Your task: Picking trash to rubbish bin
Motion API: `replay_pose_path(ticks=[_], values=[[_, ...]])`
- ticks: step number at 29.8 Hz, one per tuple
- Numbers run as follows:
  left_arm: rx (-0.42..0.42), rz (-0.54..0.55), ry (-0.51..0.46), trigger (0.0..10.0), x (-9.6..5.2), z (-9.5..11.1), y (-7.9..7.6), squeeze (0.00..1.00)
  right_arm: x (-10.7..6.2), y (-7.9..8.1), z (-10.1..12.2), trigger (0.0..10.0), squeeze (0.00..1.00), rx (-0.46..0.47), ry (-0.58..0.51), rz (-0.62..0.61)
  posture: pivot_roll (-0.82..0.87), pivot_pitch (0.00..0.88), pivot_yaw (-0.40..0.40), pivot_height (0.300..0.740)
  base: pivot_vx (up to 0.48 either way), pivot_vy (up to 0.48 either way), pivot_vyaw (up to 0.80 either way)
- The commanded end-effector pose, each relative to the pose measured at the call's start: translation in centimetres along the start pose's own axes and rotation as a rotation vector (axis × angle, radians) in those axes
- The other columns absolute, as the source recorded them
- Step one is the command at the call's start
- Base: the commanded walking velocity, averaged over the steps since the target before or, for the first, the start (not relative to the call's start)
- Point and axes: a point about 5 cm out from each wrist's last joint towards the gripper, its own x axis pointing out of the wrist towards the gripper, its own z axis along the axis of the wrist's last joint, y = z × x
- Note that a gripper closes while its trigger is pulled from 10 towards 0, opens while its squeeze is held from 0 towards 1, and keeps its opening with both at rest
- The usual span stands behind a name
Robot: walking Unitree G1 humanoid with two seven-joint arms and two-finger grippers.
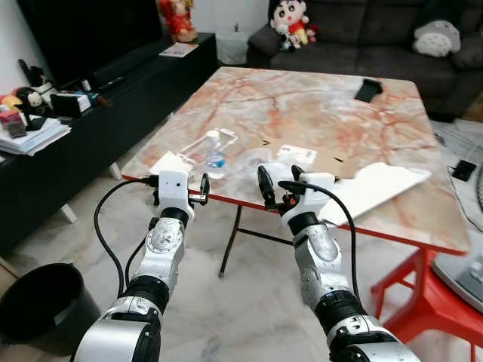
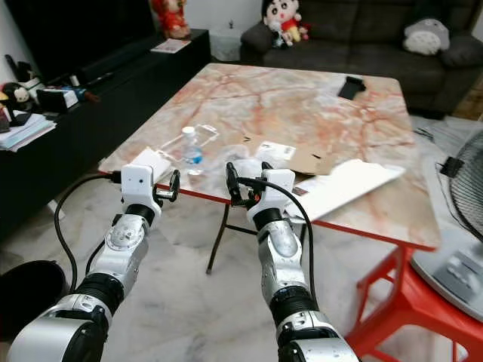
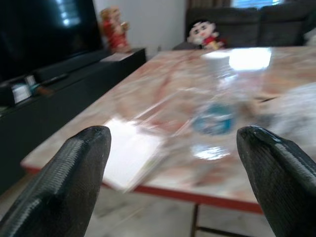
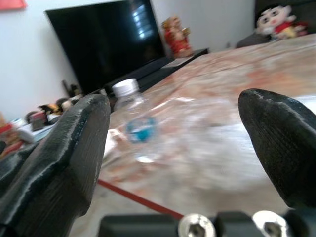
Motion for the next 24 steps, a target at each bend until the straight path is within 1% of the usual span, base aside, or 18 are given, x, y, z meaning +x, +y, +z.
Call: replay_pose_path(ticks=[1,2,4,6,7,10,13,14,16,20,21,22,23,24], values=[[0.009,-0.024,-0.005,10.0,0.2,0.3,-0.2,0.00,0.4,0.5,0.4,10.0,1.00,-0.005,-0.014,0.017,-0.01,0.000,0.041,0.740,0.401,0.000,0.00],[0.014,-0.068,0.007,10.0,0.1,0.1,-0.8,0.00,0.5,0.4,0.5,10.0,1.00,-0.007,-0.015,0.012,-0.01,0.000,0.041,0.740,0.390,0.000,0.00],[0.024,-0.153,-0.004,10.0,-0.2,0.0,-1.9,0.00,0.5,0.4,0.5,10.0,1.00,-0.011,-0.015,0.004,-0.01,0.000,0.041,0.740,0.330,0.000,0.00],[0.026,-0.172,-0.008,10.0,-0.2,0.0,-2.2,0.00,0.5,0.3,0.5,10.0,1.00,-0.012,-0.015,0.002,-0.01,0.000,0.041,0.740,0.330,0.000,0.00],[0.029,-0.197,-0.013,10.0,-0.3,0.0,-2.6,0.00,0.5,0.3,0.5,10.0,0.00,-0.014,-0.015,0.002,-0.01,0.000,0.041,0.740,0.266,0.000,0.00],[0.027,-0.257,-0.031,10.0,-0.7,0.1,-3.6,0.00,0.6,0.4,0.6,10.0,0.00,-0.014,-0.019,0.000,-0.01,0.000,0.042,0.740,0.000,0.000,0.00],[0.031,-0.268,-0.034,10.0,-0.7,0.1,-3.8,0.00,0.6,0.4,0.7,10.0,0.00,-0.010,-0.021,0.001,-0.01,0.000,0.042,0.740,0.000,0.000,0.00],[0.033,-0.268,-0.034,10.0,-0.7,0.1,-3.7,0.00,0.6,0.4,0.7,10.0,1.00,0.001,-0.027,0.002,-0.01,0.000,0.042,0.740,0.000,0.000,0.00],[0.035,-0.267,-0.033,10.0,-0.7,0.1,-3.7,0.00,0.6,0.4,0.8,10.0,1.00,0.000,-0.029,0.003,-0.01,0.000,0.042,0.740,0.000,0.000,0.00],[0.041,-0.269,-0.032,10.0,-0.7,0.1,-3.7,0.00,0.6,0.3,0.9,10.0,1.00,-0.009,-0.031,-0.007,-0.01,0.000,0.042,0.740,0.345,0.000,0.00],[0.041,-0.273,-0.032,10.0,-0.7,0.2,-3.7,0.00,0.7,0.2,0.9,10.0,0.80,-0.012,-0.031,-0.009,0.00,0.000,0.040,0.740,0.382,0.000,0.00],[0.040,-0.276,-0.032,10.0,-0.7,0.2,-3.7,0.00,0.7,0.2,0.9,10.0,0.80,-0.014,-0.032,-0.010,0.00,0.000,0.040,0.740,0.382,0.000,0.00],[0.040,-0.280,-0.031,10.0,-0.7,0.2,-3.7,0.00,0.7,0.2,0.9,10.0,0.00,-0.018,-0.031,-0.012,0.00,0.000,0.040,0.740,0.379,0.000,0.00],[0.040,-0.285,-0.031,10.0,-0.7,0.2,-3.8,0.00,0.7,0.2,0.9,10.0,0.00,-0.021,-0.031,-0.013,0.00,0.000,0.040,0.740,0.379,0.000,0.00]])
